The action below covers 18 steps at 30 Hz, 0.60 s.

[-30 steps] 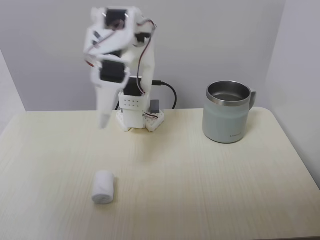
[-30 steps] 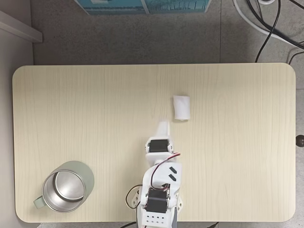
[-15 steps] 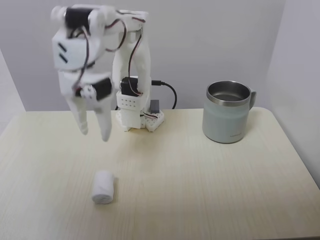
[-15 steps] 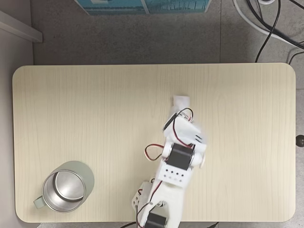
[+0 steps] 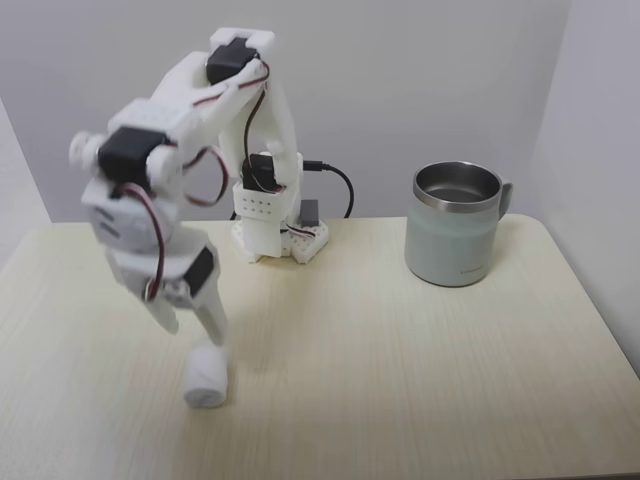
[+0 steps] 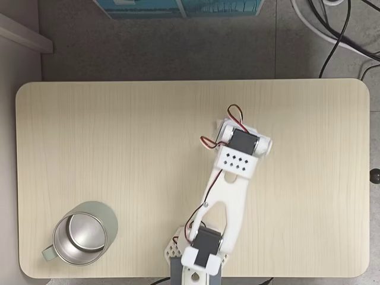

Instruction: Grasp a dressing and put it in the cup.

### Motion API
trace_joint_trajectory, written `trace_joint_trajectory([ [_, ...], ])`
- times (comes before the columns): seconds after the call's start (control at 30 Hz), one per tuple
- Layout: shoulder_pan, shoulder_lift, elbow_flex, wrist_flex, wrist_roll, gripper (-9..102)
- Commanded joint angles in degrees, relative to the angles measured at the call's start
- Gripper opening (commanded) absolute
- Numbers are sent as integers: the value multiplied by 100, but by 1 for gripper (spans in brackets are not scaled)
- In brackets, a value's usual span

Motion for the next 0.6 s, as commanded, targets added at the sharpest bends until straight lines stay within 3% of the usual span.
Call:
trace_joint_trajectory([
  [0.0,35,185,246,-132,-26,20],
  [0.57,-185,1011,-615,-1433,62,19],
])
